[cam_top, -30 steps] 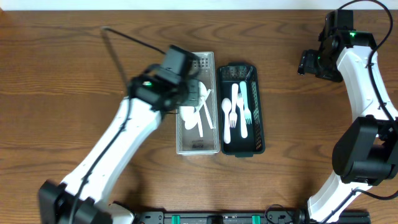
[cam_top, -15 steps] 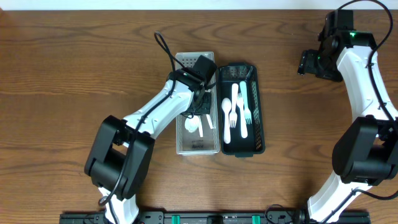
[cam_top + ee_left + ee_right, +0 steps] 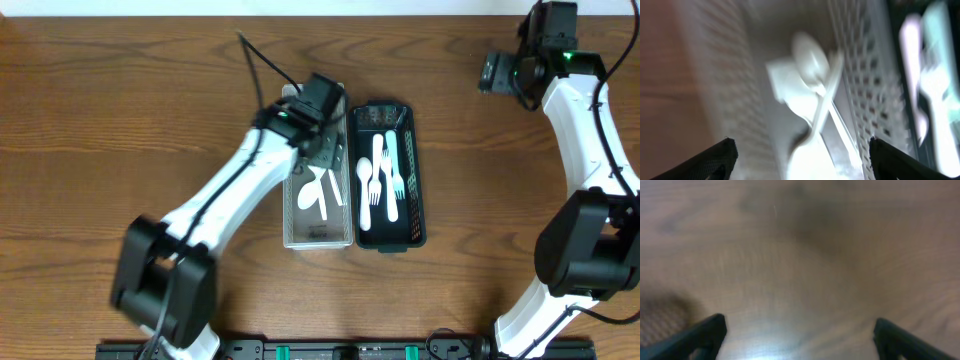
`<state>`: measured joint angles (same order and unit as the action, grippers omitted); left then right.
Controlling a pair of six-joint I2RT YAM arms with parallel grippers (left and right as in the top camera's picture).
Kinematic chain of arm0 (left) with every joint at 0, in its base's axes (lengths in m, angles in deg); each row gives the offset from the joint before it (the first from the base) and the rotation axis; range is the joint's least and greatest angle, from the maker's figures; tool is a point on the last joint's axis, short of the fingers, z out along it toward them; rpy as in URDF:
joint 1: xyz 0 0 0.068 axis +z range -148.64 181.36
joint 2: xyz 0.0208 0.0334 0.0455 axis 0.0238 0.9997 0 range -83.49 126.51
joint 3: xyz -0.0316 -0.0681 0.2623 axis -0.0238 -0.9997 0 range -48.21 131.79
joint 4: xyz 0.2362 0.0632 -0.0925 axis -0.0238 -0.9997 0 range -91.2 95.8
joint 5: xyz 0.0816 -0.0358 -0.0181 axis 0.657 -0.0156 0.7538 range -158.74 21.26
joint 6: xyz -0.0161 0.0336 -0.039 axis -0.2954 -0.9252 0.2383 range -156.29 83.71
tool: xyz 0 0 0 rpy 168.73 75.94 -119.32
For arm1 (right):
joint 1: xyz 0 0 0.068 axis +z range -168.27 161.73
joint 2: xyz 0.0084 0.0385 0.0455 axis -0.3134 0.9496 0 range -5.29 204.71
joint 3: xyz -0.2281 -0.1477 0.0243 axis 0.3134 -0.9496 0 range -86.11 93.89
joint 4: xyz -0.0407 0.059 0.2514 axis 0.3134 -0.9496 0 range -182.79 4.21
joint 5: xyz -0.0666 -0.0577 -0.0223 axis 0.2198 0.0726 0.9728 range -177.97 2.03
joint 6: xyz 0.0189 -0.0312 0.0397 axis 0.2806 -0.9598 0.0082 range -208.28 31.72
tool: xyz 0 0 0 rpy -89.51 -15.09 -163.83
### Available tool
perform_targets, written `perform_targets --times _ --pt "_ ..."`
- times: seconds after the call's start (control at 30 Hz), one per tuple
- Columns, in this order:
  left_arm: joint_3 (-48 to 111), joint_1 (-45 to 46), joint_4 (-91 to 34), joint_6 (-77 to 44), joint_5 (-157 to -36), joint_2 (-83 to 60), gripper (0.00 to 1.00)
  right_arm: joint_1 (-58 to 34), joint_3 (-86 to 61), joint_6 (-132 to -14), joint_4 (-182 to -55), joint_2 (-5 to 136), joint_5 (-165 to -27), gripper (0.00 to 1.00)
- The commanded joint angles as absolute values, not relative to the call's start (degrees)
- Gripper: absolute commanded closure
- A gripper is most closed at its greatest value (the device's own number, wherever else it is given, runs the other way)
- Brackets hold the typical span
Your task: Pack container
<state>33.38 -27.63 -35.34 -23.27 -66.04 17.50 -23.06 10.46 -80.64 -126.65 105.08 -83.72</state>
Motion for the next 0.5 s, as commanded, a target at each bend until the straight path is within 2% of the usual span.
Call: perform_targets --times 0.0,0.27,0.4,0.47 --pt "35.41 -23.22 -34.43 -24.26 -58.65 10.47 0.02 -22.74 10.64 -83.22 -121.78 101.82 -83.96 0.01" --pt "35.39 -6.95 -29.62 -24.24 -58.15 8.21 0.02 -21.95 10.64 -83.24 -108.18 101.84 -84.18 0.01" --pt "35.39 -1.40 -27.43 -24.37 -58.17 8.59 0.02 -22.12 10.64 -83.22 -109.75 101.04 -84.16 0.01" --pt "35.36 -0.81 -28.37 -28.11 -58.11 8.43 0.02 -22.23 10.64 -83.18 -111.94 100.47 -83.90 0.01"
